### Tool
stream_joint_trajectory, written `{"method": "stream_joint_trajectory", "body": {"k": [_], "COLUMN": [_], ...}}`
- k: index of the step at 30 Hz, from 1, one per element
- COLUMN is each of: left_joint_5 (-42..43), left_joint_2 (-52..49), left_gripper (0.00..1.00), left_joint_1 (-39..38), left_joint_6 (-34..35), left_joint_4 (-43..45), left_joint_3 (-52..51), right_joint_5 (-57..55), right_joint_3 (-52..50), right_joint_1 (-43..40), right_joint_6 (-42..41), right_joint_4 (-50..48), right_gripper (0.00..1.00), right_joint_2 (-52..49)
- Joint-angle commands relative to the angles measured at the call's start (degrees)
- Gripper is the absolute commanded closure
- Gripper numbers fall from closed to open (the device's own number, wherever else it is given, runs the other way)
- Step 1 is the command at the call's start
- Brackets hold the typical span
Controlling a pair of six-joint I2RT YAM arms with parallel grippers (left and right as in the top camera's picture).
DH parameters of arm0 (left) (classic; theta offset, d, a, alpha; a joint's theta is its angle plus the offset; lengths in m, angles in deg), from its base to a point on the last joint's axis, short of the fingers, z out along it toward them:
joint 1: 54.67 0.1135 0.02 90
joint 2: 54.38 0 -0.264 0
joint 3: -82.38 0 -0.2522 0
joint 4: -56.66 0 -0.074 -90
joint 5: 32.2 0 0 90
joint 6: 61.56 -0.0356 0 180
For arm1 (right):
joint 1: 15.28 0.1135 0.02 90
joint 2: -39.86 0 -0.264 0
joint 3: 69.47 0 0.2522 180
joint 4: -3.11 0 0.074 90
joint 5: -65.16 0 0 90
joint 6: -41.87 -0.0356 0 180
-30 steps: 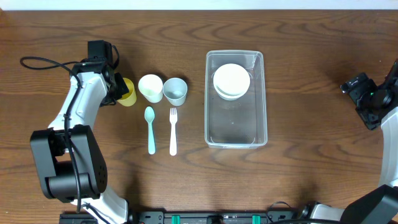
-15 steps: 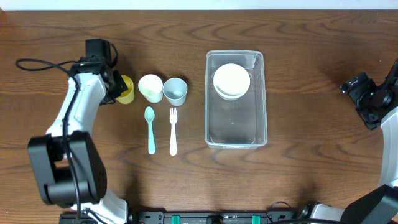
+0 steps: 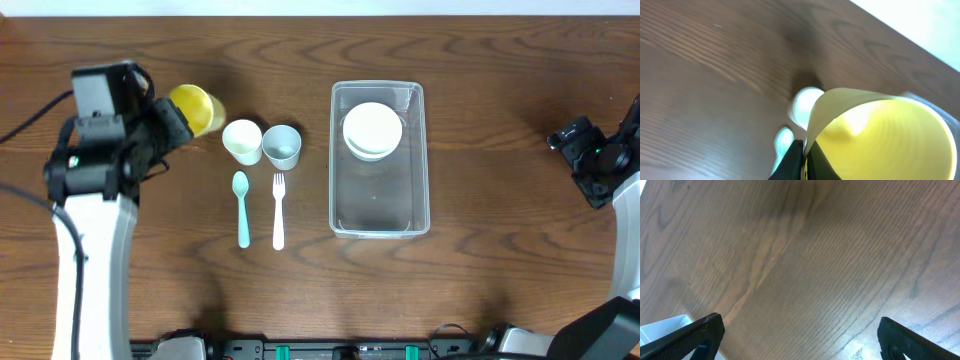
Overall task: Pack container
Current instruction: 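Lift the yellow cup and carry it into the container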
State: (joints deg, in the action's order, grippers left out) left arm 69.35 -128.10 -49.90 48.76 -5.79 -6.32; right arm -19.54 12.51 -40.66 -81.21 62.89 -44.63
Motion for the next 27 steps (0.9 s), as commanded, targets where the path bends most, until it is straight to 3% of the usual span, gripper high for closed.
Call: {"method": "stream_joint_trajectory", "body": {"k": [1, 7, 16, 27], "left_joint_5": [8.44, 9.01, 8.44, 8.35], "left_joint_2": [2.47, 3.13, -2.69, -14.47], "left_gripper": [0.94, 0.94, 0.94, 0.94], "left_joint_1": [-1.9, -9.66, -23.06, -29.05], "left_joint_6": [-3.28, -7.56, -13.27, -14.99], "left_joint_4": [-2.54, -6.6, -3.91, 0.13], "left_joint_3": [0.98, 0.92, 0.74, 0.7], "right_joint_5": [-0.57, -0.59, -0.57, -0.57], "right_joint_3": [0.28, 0.28, 0.28, 0.28], "right_joint_1": [-0.46, -0.46, -0.46, -0.46], "right_joint_6": [-0.72, -0.72, -0.72, -0.72], "right_joint_4": [0.07, 0.07, 0.07, 0.07], "right_gripper": [0.01, 0.01, 0.01, 0.01], "right_joint_2": [-0.17, -0.17, -0.17, -0.17]}}
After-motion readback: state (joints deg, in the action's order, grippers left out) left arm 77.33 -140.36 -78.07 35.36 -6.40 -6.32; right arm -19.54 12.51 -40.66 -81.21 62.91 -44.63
